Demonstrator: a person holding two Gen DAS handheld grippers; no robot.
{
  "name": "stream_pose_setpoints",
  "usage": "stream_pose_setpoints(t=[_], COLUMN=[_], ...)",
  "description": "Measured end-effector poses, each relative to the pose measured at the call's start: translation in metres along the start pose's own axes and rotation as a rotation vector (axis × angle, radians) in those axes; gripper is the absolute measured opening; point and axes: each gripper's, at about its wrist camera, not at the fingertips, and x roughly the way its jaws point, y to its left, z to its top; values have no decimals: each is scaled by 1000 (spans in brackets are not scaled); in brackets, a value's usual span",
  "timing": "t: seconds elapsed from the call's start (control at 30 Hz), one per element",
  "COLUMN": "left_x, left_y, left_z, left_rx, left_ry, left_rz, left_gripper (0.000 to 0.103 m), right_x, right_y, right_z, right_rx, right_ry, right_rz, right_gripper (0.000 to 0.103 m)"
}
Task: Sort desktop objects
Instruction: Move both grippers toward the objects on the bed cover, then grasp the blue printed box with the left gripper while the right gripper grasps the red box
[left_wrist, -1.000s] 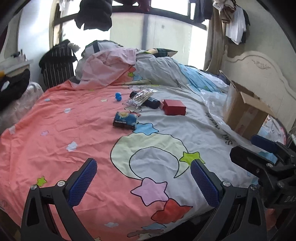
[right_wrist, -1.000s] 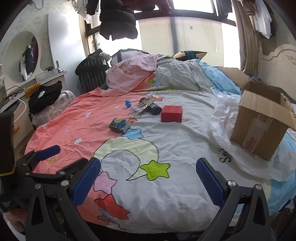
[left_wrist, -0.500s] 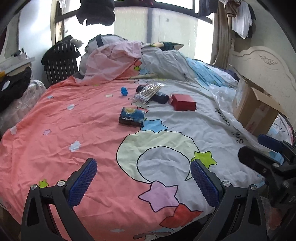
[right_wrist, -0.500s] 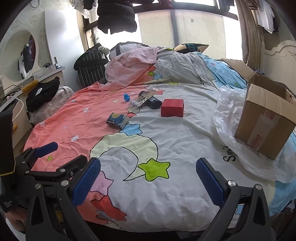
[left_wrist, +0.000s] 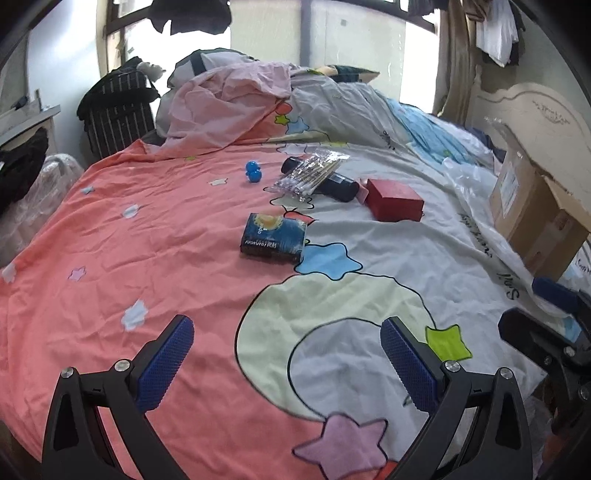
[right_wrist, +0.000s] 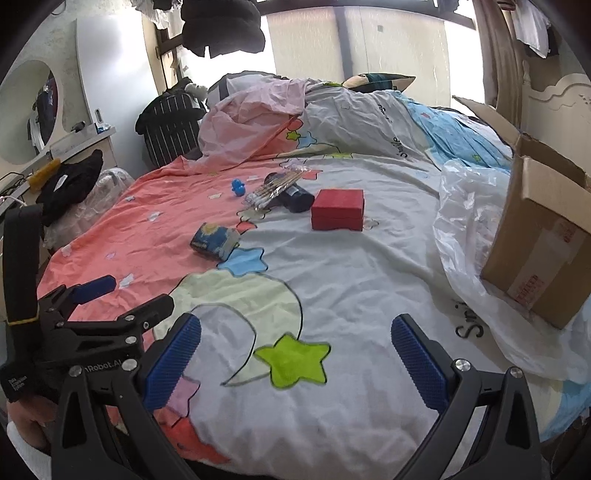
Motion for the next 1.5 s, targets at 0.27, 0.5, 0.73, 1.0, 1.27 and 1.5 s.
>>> stream_pose_setpoints(t=[0.27,0.5,0.73,1.0,1.27,1.5], left_x=[33,68,86,85,94,112], left_y=[2,4,8,18,17,16], left_z=[26,38,45,51,57,59], left_rx=[34,18,-7,-49,-16,11], left_ry=[25,60,69,49,70,108], left_rz=[44,22,10,11,67,108], left_gripper=[103,103,103,103,103,103], right_x=[40,70,94,110,115,128], right_y=[-15,-18,-24,-28,-18,-18], right_z=[19,39,53,63,77,86], right_rx=[11,-31,-45,-42,-81,-95], right_ry=[35,50,70,75,49,72], right_rz=[13,12,18,22,10,5], right_gripper=[103,103,103,103,103,103])
